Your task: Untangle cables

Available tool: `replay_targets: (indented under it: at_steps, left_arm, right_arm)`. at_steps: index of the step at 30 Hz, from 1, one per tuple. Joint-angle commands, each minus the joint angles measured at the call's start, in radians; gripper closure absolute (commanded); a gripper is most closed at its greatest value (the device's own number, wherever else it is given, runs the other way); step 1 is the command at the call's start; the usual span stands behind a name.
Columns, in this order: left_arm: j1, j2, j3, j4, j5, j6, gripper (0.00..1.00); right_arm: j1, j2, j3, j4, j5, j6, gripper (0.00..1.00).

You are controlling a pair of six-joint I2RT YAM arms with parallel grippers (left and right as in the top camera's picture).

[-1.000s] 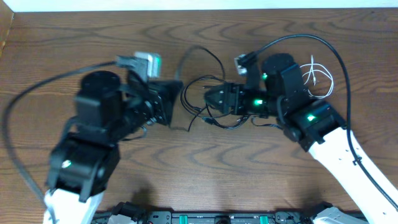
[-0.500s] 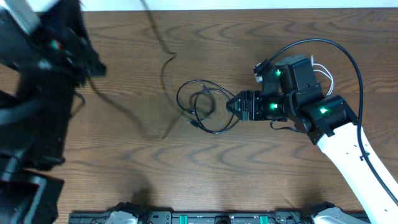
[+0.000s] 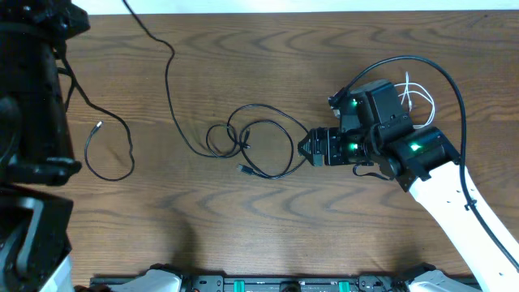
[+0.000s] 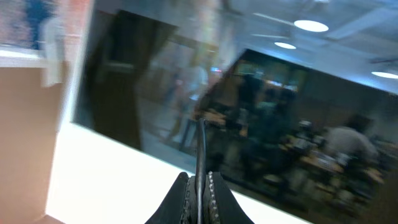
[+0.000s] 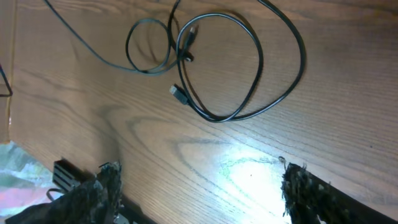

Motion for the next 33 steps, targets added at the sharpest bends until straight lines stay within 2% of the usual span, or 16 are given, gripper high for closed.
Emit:
replay_targets:
  at_steps: [1,6,9,18,23,25,28,31,33]
  left_arm:
    - [0.003,0.025,-0.008,0.037,-0.219,0.042,0.93]
    - [0.003,0.026,-0.008,0.120,-0.479,0.054,0.93]
    - [0.019,0.010,-0.008,0.129,-0.553,0.065,0.93]
    - [0.093,0.016,-0.045,0.113,-0.594,0.065,0.93]
    - [0.094,0.034,-0.112,0.063,-0.594,0.064,0.92]
    - [0.094,0.038,-0.138,0.055,-0.594,0.060,0.93]
    - [0.094,0.043,-0.169,0.026,-0.594,0.015,0.93]
    - [0.094,0.047,-0.183,-0.037,-0.593,-0.060,0.93]
    - [0.094,0.050,-0.185,-0.079,-0.588,-0.105,0.92]
  right_arm:
    - [0.006,0.004,-0.015,0.003,0.020,-0.014,0.14]
    - [0.006,0.034,-0.055,0.049,0.077,-0.014,0.11]
    - [0.008,0.073,-0.098,0.121,0.087,-0.018,0.12]
    - [0.089,0.257,-0.121,0.315,0.109,-0.047,0.12]
    - [0.129,0.367,-0.121,0.379,0.240,0.036,0.14]
    - [0.134,0.396,-0.121,0.402,0.245,0.037,0.17]
    - [0.136,0.431,-0.121,0.433,0.253,0.053,0.27]
    - [0.137,0.455,-0.121,0.441,0.281,0.087,0.47]
    - [0.137,0.466,-0.121,0.441,0.303,0.093,0.53]
